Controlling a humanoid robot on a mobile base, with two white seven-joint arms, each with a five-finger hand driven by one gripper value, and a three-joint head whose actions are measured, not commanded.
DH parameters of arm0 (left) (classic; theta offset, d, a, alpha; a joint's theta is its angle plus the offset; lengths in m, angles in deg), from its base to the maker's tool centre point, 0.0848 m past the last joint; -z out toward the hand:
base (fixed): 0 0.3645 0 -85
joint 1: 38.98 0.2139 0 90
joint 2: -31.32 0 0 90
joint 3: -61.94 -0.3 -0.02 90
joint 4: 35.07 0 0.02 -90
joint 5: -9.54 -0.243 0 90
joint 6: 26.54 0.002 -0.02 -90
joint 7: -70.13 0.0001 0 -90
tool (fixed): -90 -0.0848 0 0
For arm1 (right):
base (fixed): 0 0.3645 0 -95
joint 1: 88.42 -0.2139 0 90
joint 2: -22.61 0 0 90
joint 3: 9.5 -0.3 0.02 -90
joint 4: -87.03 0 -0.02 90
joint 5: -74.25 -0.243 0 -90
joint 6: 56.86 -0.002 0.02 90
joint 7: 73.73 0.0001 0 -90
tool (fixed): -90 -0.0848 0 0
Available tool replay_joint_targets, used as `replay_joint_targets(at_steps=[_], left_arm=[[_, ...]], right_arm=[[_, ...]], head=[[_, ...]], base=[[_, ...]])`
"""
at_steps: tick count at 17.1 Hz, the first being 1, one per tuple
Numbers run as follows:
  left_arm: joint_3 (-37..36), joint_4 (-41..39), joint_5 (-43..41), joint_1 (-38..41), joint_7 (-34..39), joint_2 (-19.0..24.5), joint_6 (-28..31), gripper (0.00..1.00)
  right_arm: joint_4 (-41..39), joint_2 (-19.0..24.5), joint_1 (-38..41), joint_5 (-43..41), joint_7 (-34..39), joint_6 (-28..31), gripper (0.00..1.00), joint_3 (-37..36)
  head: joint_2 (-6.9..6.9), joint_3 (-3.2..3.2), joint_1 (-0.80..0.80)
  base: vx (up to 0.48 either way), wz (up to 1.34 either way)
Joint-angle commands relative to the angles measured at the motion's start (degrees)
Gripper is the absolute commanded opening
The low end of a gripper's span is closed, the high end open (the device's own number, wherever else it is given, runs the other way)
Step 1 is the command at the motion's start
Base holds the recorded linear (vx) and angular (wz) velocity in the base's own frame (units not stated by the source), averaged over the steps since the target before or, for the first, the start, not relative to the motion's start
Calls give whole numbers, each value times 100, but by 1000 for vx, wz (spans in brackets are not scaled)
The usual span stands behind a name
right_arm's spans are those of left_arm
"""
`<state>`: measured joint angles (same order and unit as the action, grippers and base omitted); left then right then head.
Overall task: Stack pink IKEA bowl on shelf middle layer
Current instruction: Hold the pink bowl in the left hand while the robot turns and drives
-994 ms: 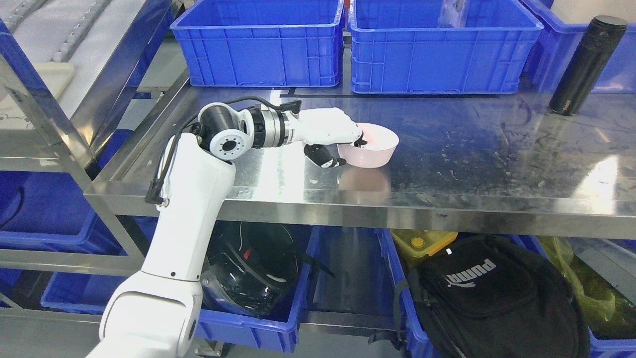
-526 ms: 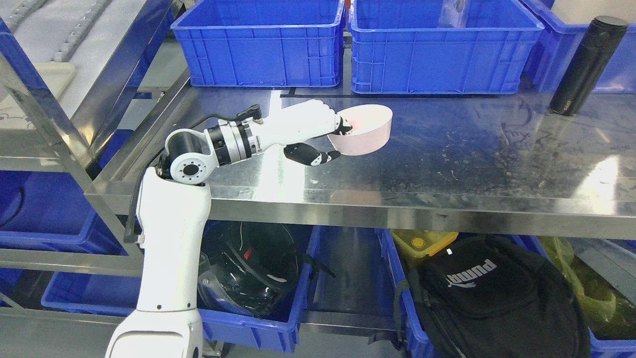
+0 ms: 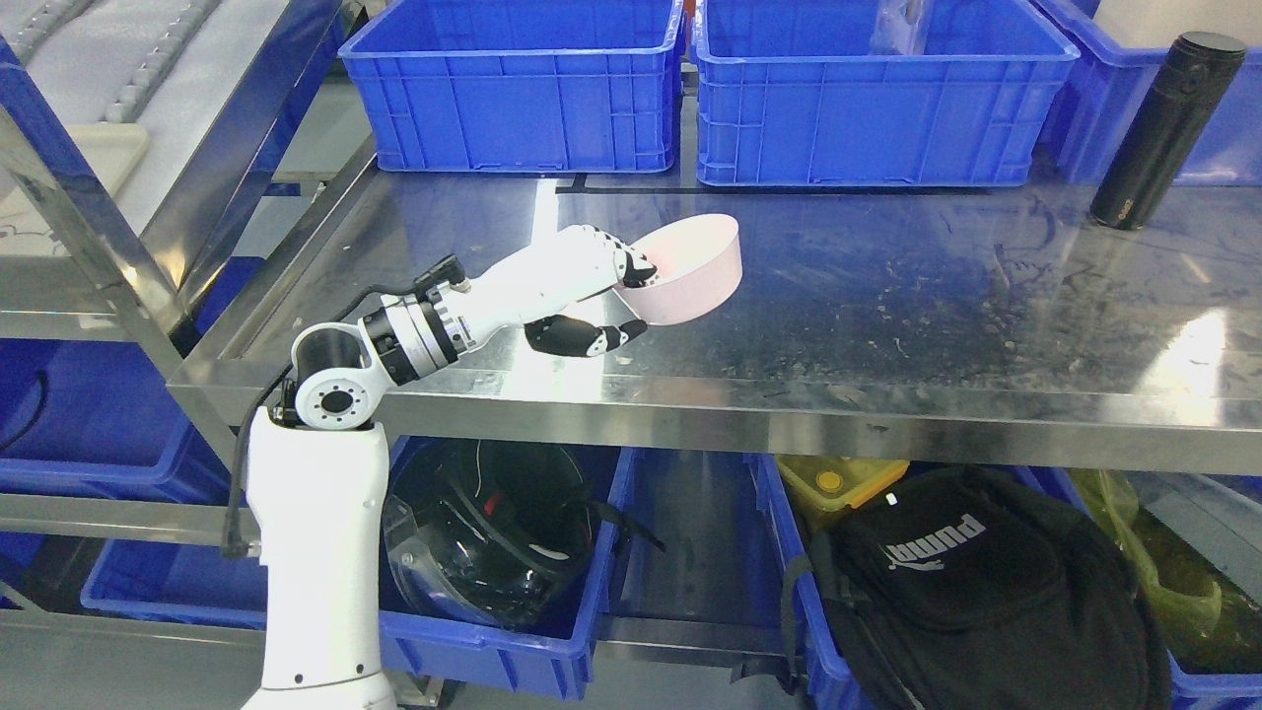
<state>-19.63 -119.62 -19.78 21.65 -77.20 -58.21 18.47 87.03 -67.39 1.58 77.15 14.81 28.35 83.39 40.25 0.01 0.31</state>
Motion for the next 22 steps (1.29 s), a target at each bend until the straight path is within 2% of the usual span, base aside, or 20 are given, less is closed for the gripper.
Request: replay_joint_targets(at_steps=[1, 6, 13, 22], left_arm=[[362, -414, 111, 168, -6, 54, -1, 2], [318, -423, 111, 177, -15, 54, -1, 2], [335, -423, 111, 344, -15, 54, -1, 2], [300, -423, 102, 344, -77, 54, -1, 2]], right_arm=[[-100, -100, 123, 0, -3, 4, 100, 0], [-100, -100, 123, 0, -3, 4, 100, 0], [-100, -100, 123, 0, -3, 4, 100, 0], [-100, -100, 123, 0, -3, 4, 100, 0]], head=[[0, 0, 0], [0, 0, 0], [1, 0, 0], [3, 0, 0]], base=[[1, 29], [-3, 359], [-17, 1122], [74, 615]])
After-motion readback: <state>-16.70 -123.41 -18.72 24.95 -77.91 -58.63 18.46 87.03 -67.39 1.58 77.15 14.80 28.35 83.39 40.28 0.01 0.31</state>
